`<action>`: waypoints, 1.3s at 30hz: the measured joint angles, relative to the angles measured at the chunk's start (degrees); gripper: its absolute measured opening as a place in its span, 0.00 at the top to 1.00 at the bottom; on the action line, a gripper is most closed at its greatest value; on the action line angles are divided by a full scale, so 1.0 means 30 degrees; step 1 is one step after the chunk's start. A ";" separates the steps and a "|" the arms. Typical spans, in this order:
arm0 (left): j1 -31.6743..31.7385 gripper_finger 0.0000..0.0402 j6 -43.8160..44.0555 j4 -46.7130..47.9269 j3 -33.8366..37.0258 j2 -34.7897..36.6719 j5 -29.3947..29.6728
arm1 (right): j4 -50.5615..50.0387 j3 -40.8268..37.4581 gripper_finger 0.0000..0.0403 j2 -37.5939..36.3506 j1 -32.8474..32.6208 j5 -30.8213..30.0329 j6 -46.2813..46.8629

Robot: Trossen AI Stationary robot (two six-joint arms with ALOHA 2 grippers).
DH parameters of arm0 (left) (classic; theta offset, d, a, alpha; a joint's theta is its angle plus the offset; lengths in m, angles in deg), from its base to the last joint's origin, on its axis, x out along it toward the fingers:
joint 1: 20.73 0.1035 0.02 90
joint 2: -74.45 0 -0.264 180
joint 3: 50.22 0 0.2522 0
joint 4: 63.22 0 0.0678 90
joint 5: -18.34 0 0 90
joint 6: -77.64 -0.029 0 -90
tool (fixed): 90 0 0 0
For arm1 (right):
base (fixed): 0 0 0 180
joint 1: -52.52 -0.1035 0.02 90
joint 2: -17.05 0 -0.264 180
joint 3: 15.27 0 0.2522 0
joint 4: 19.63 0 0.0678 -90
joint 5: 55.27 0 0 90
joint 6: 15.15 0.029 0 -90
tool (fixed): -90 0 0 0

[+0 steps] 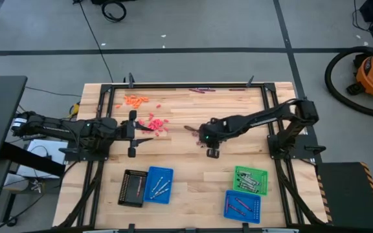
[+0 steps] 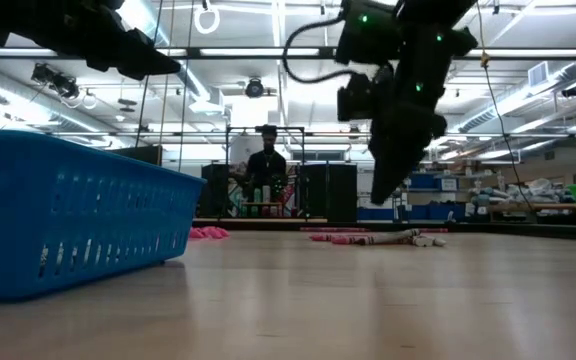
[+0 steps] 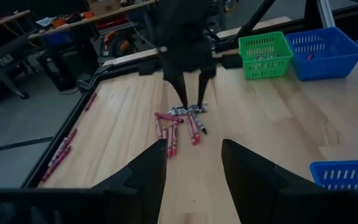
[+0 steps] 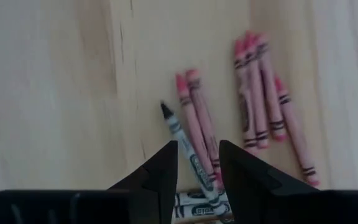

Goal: Sort crayons
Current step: Put the black crayon into the green bin

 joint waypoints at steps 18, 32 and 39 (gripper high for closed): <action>0.0328 0.59 -0.0043 0.0102 0.0000 0.0000 0.0007 | -0.0470 0.0425 0.82 0.2945 -0.0808 -0.0895 -0.1387; -0.0264 0.59 0.1148 0.1728 0.0000 0.0000 0.0000 | -0.0602 0.0401 0.90 0.2984 -0.0697 -0.0041 -0.1243; -0.0662 0.59 0.1202 0.2100 0.0003 0.0000 0.0000 | -0.1645 0.1573 0.90 0.3156 -0.0697 -0.0217 -0.1528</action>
